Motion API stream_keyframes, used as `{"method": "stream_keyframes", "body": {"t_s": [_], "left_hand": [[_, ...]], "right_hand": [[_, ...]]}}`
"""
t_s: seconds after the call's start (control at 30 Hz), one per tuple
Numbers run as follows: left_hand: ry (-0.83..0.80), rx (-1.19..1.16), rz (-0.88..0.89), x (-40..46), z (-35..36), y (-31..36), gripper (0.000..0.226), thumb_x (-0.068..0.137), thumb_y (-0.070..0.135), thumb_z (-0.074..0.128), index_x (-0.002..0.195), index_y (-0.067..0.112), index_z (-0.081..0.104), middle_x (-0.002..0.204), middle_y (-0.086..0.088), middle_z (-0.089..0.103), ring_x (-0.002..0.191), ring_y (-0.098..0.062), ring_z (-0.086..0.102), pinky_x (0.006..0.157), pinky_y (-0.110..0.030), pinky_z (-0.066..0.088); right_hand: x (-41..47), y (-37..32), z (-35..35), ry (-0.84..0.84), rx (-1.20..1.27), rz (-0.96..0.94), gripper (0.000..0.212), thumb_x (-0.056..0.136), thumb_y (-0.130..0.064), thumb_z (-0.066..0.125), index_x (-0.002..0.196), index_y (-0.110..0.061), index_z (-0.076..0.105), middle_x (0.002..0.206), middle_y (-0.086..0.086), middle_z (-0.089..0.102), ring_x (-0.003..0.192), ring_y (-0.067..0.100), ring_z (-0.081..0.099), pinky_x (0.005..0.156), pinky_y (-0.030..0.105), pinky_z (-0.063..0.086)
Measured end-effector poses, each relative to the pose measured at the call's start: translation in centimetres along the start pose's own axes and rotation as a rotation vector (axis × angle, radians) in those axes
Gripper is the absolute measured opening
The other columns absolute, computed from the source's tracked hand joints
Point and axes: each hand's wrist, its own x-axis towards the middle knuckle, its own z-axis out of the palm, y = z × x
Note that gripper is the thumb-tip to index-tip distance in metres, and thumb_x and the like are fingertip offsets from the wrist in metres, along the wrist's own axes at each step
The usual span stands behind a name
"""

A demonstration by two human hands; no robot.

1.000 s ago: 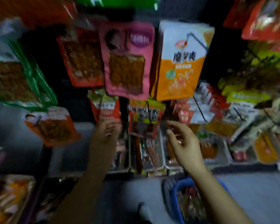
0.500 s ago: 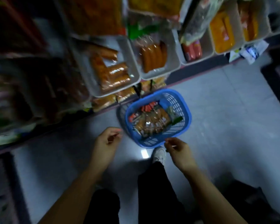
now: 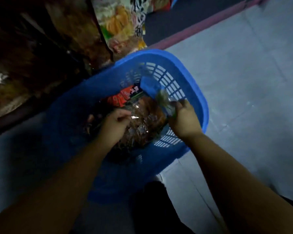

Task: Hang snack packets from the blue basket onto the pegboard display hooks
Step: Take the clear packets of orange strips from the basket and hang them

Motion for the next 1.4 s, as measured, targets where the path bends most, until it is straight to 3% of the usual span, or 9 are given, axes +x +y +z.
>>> {"method": "stream_keyframes", "body": {"t_s": [0.2,0.37,0.5,0.6,0.77,0.87,0.93,1.1,1.4], "left_hand": [[0.069,0.036,-0.161,6.8,2.0,-4.3,0.026,0.091,0.005,0.055,0.117,0.004,0.057,0.089,-0.013,0.061,0.068,-0.018,0.051,0.056,-0.024,0.038],[-0.121,-0.040,-0.058,6.5,3.7,-4.7,0.041,0.089,0.039,0.056,0.124,0.019,0.053,0.111,0.003,0.062,0.096,-0.013,0.061,0.082,-0.028,0.050],[-0.300,-0.520,-0.194,5.3,4.6,-4.3,0.059,0.080,0.057,0.046,0.126,0.022,0.055,0.125,0.000,0.061,0.113,-0.016,0.058,0.089,-0.030,0.048],[-0.200,-0.626,-0.287,5.0,3.5,-4.0,0.033,0.092,0.042,0.048,0.105,0.017,0.065,0.096,0.003,0.073,0.085,-0.008,0.068,0.070,-0.024,0.052],[0.046,-0.418,-0.340,4.7,-0.9,-4.6,0.007,0.092,0.015,0.057,0.096,0.012,0.061,0.085,-0.008,0.064,0.072,-0.022,0.060,0.062,-0.030,0.046],[0.069,-0.305,-0.258,4.0,-2.9,-4.1,0.008,0.089,0.010,0.059,0.083,0.016,0.060,0.079,-0.007,0.064,0.069,-0.021,0.061,0.058,-0.028,0.048],[0.096,-0.258,-0.206,3.1,-3.7,-3.8,0.009,0.089,0.004,0.057,0.089,0.012,0.061,0.076,-0.007,0.064,0.069,-0.022,0.060,0.055,-0.025,0.053],[0.178,-0.186,-0.267,1.3,-5.7,-4.0,0.023,0.087,0.011,0.063,0.110,0.010,0.060,0.104,-0.019,0.064,0.100,-0.035,0.061,0.094,-0.052,0.047],[0.309,-0.287,-0.296,2.4,-6.4,-4.5,0.041,0.083,0.023,0.069,0.120,0.013,0.054,0.097,-0.008,0.061,0.075,-0.021,0.056,0.064,-0.030,0.046]], "right_hand": [[6.0,1.5,4.8,0.057,-0.258,0.014,0.045,0.096,-0.015,0.047,0.140,-0.009,0.036,0.129,0.016,0.054,0.120,0.033,0.050,0.089,0.040,0.045],[5.3,-0.1,7.0,0.023,-0.362,-0.107,0.022,0.093,-0.017,0.048,0.111,-0.018,0.062,0.107,0.009,0.067,0.099,0.032,0.065,0.068,0.031,0.038],[3.1,-2.6,8.8,0.016,-0.245,-0.218,0.022,0.091,-0.028,0.052,0.099,-0.013,0.066,0.101,0.011,0.069,0.093,0.031,0.066,0.065,0.029,0.036],[1.7,-4.4,9.9,-0.078,-0.119,-0.285,0.029,0.091,-0.034,0.054,0.103,-0.011,0.066,0.102,0.015,0.069,0.094,0.033,0.065,0.066,0.030,0.041],[3.0,-4.5,8.5,-0.502,0.254,-0.320,0.024,0.089,-0.031,0.065,0.106,-0.015,0.073,0.106,0.006,0.072,0.098,0.022,0.064,0.086,0.031,0.050],[6.0,-2.8,7.2,-0.318,0.174,-0.180,0.026,0.092,-0.030,0.060,0.109,-0.014,0.071,0.112,0.011,0.070,0.104,0.025,0.063,0.088,0.028,0.046],[8.2,-1.7,7.0,-0.240,0.105,-0.046,0.033,0.094,-0.029,0.057,0.121,-0.011,0.063,0.122,0.016,0.064,0.112,0.031,0.059,0.088,0.030,0.044],[10.4,0.3,10.7,-0.380,0.196,0.173,0.058,0.096,-0.043,0.049,0.140,-0.008,0.038,0.141,0.020,0.046,0.130,0.035,0.043,0.109,0.042,0.034],[10.2,0.1,11.8,-0.405,-0.054,0.151,0.111,0.056,-0.056,0.083,0.147,-0.021,0.028,0.152,0.016,0.024,0.142,0.038,0.016,0.116,0.054,0.019]]}}
